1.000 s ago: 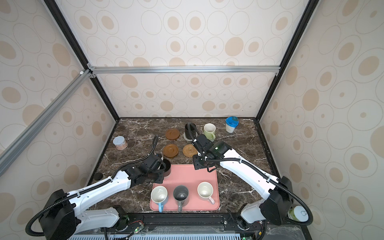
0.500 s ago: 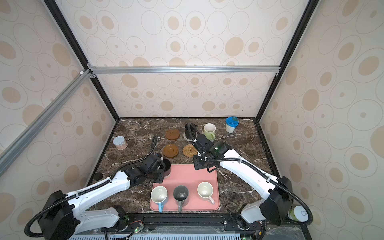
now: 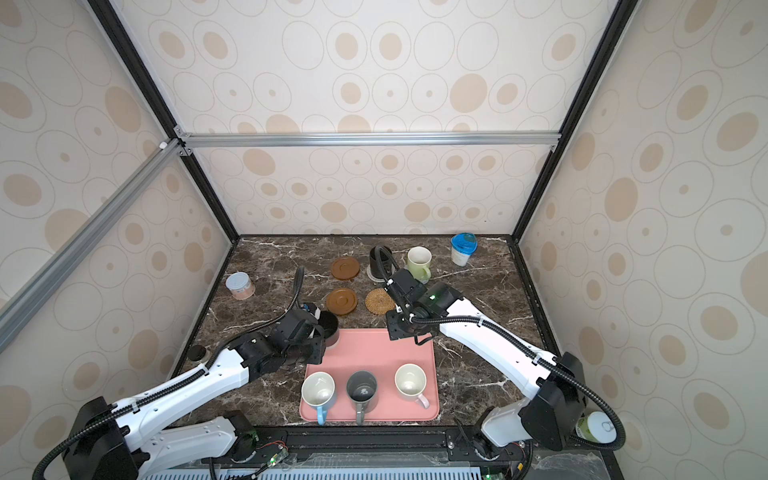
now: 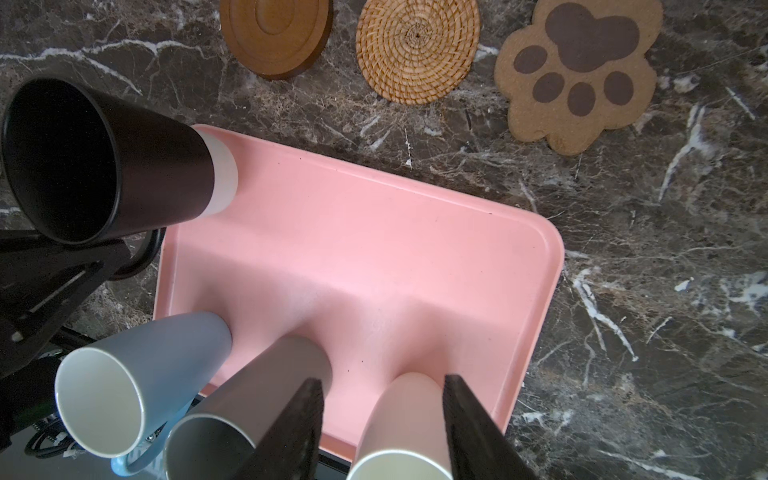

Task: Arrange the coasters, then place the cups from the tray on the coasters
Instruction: 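Lower the left gripper into the tray's black mug while the right gripper hovers, then carry the black mug toward the wooden coaster with the left gripper while the right hovers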

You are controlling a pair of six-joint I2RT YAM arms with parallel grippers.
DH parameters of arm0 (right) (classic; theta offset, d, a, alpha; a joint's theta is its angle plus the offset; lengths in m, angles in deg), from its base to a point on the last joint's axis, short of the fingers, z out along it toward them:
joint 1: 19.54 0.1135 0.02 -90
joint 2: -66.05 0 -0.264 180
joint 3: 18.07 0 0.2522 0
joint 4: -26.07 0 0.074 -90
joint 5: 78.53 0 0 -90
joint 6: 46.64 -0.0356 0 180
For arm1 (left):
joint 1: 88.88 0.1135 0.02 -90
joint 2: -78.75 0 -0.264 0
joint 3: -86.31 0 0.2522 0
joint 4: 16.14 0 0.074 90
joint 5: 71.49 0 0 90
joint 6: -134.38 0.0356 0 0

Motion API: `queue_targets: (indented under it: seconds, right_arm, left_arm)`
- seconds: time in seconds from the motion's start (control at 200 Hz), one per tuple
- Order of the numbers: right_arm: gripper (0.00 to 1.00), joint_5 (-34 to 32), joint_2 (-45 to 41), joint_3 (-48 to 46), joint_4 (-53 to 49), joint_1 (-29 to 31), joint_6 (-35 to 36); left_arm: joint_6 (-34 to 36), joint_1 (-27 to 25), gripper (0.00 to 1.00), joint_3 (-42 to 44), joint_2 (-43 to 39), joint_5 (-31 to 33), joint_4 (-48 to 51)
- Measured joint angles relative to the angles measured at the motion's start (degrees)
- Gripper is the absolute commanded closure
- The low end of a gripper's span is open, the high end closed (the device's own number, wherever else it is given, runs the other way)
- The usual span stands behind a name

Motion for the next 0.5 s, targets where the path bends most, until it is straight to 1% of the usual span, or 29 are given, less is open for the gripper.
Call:
queue_targets:
  seconds: [0.125,0.27,0.495]
  right_arm:
    - [0.49,0.0,-0.1,-0.2,0.1,0.0,-0.3]
    - [0.49,0.0,-1.0,-1.0,0.3,0.0,-0.8]
    - [0.49,-0.3,-3.1,-1.4,0.2,0.0,-0.5]
  left_arm:
    - [0.0,0.0,0.95,-0.3,1.2,-0.1,-1.4]
    - [-0.5,0.0,0.95,-1.9,4.6,0.9,-3.1]
    - [-1.7,1.1,0.95,-7.3,11.4,3.5,-6.6]
